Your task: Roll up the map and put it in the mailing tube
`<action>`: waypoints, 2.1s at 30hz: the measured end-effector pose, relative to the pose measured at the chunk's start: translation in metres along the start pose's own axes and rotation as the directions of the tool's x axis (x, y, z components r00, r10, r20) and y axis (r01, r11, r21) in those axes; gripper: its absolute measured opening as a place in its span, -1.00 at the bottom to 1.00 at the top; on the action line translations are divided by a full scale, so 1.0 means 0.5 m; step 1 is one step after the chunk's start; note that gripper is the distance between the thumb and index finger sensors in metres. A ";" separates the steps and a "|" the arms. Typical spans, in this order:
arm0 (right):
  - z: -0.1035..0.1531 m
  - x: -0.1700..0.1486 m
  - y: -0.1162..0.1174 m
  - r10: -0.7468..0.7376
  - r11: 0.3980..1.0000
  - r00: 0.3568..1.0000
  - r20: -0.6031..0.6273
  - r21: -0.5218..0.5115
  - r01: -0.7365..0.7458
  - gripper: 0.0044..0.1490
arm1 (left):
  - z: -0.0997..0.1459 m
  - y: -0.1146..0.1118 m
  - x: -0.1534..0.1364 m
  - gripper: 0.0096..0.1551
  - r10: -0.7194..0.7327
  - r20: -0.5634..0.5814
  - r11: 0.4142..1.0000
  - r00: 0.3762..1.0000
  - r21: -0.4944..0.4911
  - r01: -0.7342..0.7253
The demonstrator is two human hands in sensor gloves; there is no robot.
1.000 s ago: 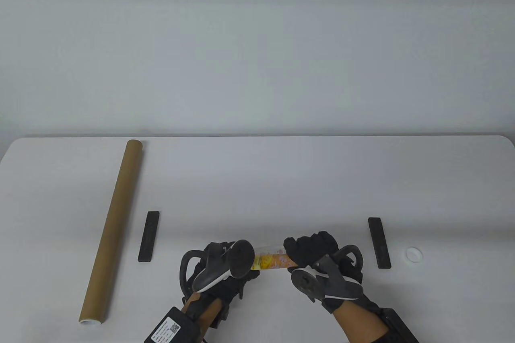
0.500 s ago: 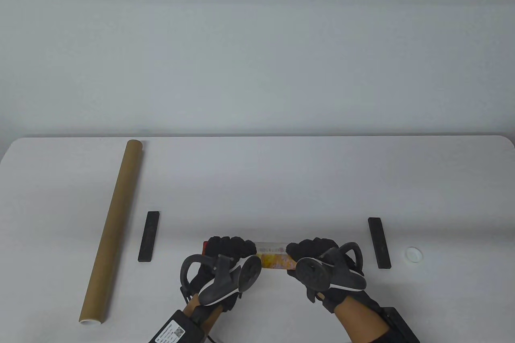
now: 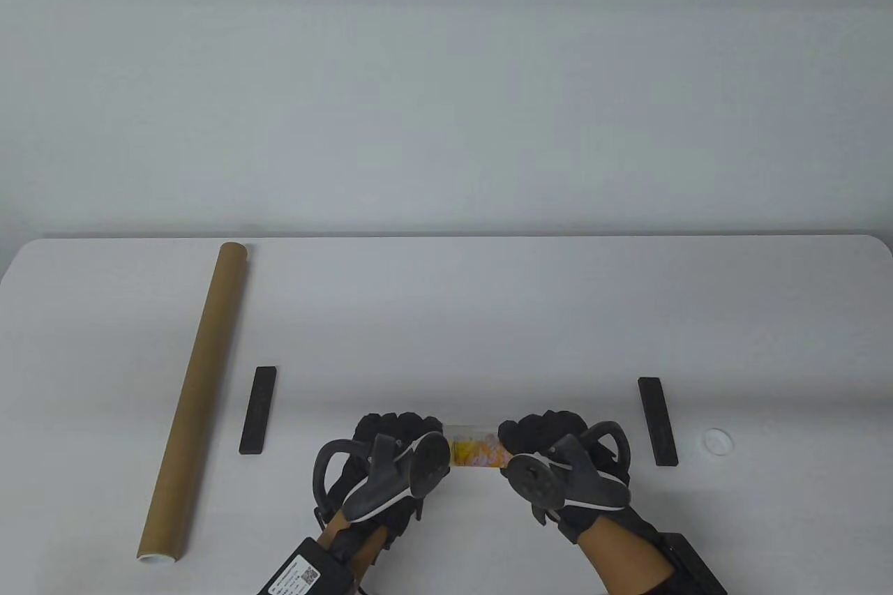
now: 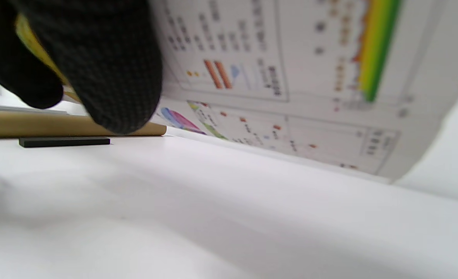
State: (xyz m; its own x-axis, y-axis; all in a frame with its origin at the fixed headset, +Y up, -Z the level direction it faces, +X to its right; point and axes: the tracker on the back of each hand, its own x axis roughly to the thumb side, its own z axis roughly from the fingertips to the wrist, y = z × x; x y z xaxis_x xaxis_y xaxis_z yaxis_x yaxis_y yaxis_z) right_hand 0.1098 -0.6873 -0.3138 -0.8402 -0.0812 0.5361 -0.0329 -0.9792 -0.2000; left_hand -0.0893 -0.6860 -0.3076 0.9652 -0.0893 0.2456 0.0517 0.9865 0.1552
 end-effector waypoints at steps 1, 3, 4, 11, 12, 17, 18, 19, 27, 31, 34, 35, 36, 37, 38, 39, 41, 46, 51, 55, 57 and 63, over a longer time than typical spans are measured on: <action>-0.001 -0.004 0.001 -0.029 0.999 1.000 -0.008 0.013 0.029 -0.30 | 0.002 0.002 0.002 -0.26 -0.024 0.006 0.999 1.000 0.030 0.024; -0.001 -0.009 0.004 -0.069 0.997 0.997 -0.015 0.025 0.070 -0.30 | 0.004 0.005 0.004 -0.24 -0.052 0.013 0.996 0.999 0.067 0.051; -0.002 -0.011 0.005 -0.080 0.996 0.997 -0.016 0.030 0.080 -0.30 | 0.004 0.005 0.004 -0.24 -0.052 0.017 0.996 0.998 0.073 0.051; 0.004 -0.004 0.003 -0.013 1.000 1.000 0.004 -0.011 0.013 -0.22 | -0.001 0.003 -0.001 -0.42 -0.004 0.013 1.000 1.000 -0.006 0.004; 0.005 -0.001 0.002 0.007 1.000 1.000 0.010 -0.028 -0.006 -0.20 | -0.004 0.001 -0.005 -0.42 0.025 0.005 0.999 1.000 -0.043 -0.025; 0.006 0.011 -0.002 0.080 0.996 0.996 0.031 -0.053 -0.078 -0.17 | -0.015 -0.011 -0.021 -0.45 0.142 -0.028 0.973 0.990 -0.182 -0.144; 0.006 0.012 -0.003 0.083 0.995 0.996 0.032 -0.055 -0.081 -0.18 | -0.016 -0.013 -0.022 -0.45 0.152 -0.028 0.968 0.988 -0.196 -0.154; 0.005 0.012 -0.004 0.084 0.996 0.996 0.034 -0.047 -0.082 -0.19 | -0.017 -0.014 -0.023 -0.44 0.159 -0.026 0.964 0.987 -0.210 -0.161; 0.001 0.006 0.000 0.046 0.999 0.999 0.023 -0.002 -0.046 -0.25 | -0.009 -0.008 -0.005 -0.22 0.023 0.001 0.993 1.000 -0.118 -0.023; 0.000 -0.003 0.000 -0.022 1.000 1.000 0.007 0.020 0.022 -0.26 | -0.002 0.001 -0.002 -0.20 -0.014 0.016 0.999 1.000 -0.039 0.015; -0.001 -0.010 0.004 -0.093 0.995 0.996 -0.002 0.045 0.093 -0.26 | 0.001 0.004 -0.003 -0.23 -0.031 0.033 0.999 0.999 0.026 0.031; -0.002 -0.010 0.004 -0.111 0.993 0.994 -0.001 0.046 0.111 -0.27 | 0.001 0.006 -0.003 -0.24 -0.040 0.032 0.998 0.999 0.039 0.039; -0.002 -0.010 0.005 -0.116 0.992 0.993 -0.001 0.049 0.115 -0.26 | 0.001 0.006 -0.003 -0.26 -0.043 0.028 0.998 0.999 0.037 0.042; -0.002 -0.011 0.005 -0.118 0.992 0.993 0.000 0.052 0.118 -0.26 | 0.000 0.005 -0.003 -0.30 -0.042 0.027 0.999 0.999 0.034 0.041; -0.002 -0.011 0.005 -0.119 0.992 0.993 0.001 0.052 0.119 -0.26 | 0.000 0.005 -0.004 -0.34 -0.038 0.028 0.999 0.999 0.024 0.037; -0.001 -0.010 0.006 -0.113 0.993 0.994 0.006 0.046 0.113 -0.25 | -0.001 0.004 -0.005 -0.38 -0.029 0.027 1.000 0.999 0.007 0.029; 0.001 -0.006 0.006 -0.082 0.996 0.997 0.012 0.027 0.081 -0.22 | -0.003 0.004 -0.005 -0.43 -0.020 0.024 1.000 1.000 -0.014 0.020; 0.005 0.006 0.000 0.010 1.000 0.999 0.031 -0.022 -0.010 -0.16 | -0.011 -0.004 -0.017 -0.46 0.071 -0.009 0.990 0.997 -0.125 -0.072; 0.006 0.019 -0.007 0.084 0.995 0.995 0.049 -0.052 -0.082 -0.15 | -0.020 -0.017 -0.031 -0.47 0.185 -0.045 0.947 0.982 -0.260 -0.190; 0.003 0.017 -0.005 0.080 0.997 0.996 0.046 -0.023 -0.079 -0.24 | -0.018 -0.018 -0.027 -0.43 0.168 -0.031 0.951 0.985 -0.259 -0.170; 0.002 0.013 -0.003 0.061 0.998 0.997 0.037 -0.010 -0.061 -0.26 | -0.014 -0.015 -0.020 -0.38 0.124 -0.018 0.974 0.992 -0.191 -0.126; -0.001 -0.007 0.003 -0.077 0.996 0.997 -0.001 0.036 0.077 -0.28 | 0.001 0.002 -0.005 -0.31 -0.019 0.016 1.000 1.000 -0.006 0.020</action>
State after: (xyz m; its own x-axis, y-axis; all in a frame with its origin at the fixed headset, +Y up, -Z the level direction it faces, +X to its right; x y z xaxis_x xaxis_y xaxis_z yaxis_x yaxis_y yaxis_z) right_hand 0.1124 -0.6885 -0.3162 -0.8357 -0.0050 0.5492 -0.0785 -0.9886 -0.1284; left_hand -0.0916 -0.6847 -0.3077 0.9598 -0.1106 0.2579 0.0720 0.9853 0.1546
